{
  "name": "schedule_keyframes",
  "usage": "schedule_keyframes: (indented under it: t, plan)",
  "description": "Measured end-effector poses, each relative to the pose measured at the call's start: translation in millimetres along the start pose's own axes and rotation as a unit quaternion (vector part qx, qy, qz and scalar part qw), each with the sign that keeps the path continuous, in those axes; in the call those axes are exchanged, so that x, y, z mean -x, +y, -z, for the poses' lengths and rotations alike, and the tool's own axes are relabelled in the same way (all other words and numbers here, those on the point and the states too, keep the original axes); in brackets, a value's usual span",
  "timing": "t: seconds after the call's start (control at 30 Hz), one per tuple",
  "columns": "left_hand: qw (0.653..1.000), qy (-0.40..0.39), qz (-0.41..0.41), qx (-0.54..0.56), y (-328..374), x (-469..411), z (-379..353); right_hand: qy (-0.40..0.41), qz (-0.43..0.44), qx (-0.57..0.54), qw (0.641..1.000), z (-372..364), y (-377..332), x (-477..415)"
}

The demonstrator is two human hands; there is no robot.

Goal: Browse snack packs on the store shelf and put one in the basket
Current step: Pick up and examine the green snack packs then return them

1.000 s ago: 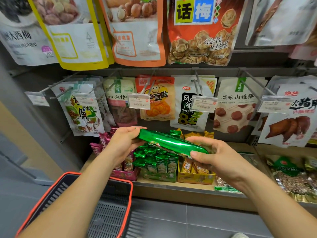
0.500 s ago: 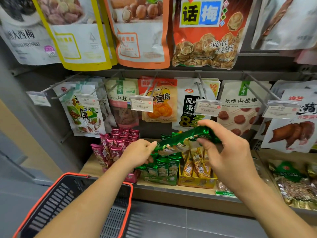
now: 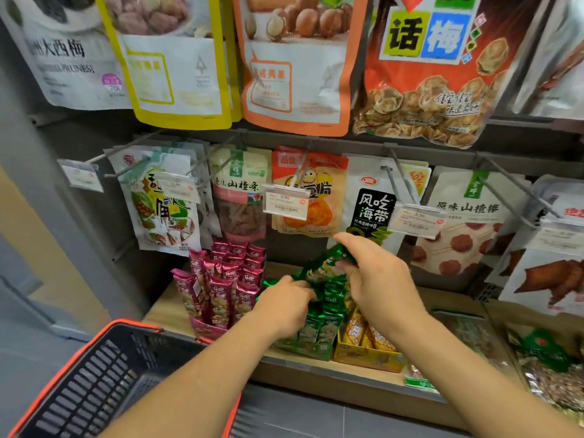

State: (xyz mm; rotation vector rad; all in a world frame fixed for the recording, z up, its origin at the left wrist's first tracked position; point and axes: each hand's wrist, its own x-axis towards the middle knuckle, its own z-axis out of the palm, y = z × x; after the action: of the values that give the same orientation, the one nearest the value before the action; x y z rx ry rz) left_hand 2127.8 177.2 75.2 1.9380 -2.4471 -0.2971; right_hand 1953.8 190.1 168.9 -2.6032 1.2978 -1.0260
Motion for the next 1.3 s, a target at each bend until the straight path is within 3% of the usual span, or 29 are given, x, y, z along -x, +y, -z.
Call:
schedule_keyframes:
  t: [0.33,0.6,0.87,1.07,1.2,1.3]
  plan:
    - [0.996,0.052,0.023,0.073,-10.3,-5.6,-0.5,-0.122,-0.094,0.055,0.986,-51.2,28.0,-32.7]
    - [0.996,0.071,0.03,0.033,-3.2,-20.0,-6.1,-0.219,-0.169,0.116,0.954,-100.8,47.0,-34.0]
    - [0.996,0.092,0.009,0.003,-2.2,-16.2,-2.7,-0.271,-0.115,0.114,0.949,-128.8,68.8,-16.8]
    - [0.979,0.201,-0.021,0.016,7.7,4.3,32.1,-0.282,-0.214,-0.021,0.935,-117.3,68.5,-28.3]
    - [0.956,0.29,-0.047,0.006,17.5,36.4,63.2,-0.234,-0.169,-0.091,0.953,-82.0,50.0,-35.9]
    - [0.924,0.374,-0.07,0.027,24.3,61.0,91.3,-0.266,-0.156,-0.209,0.928,-42.6,33.0,-41.4]
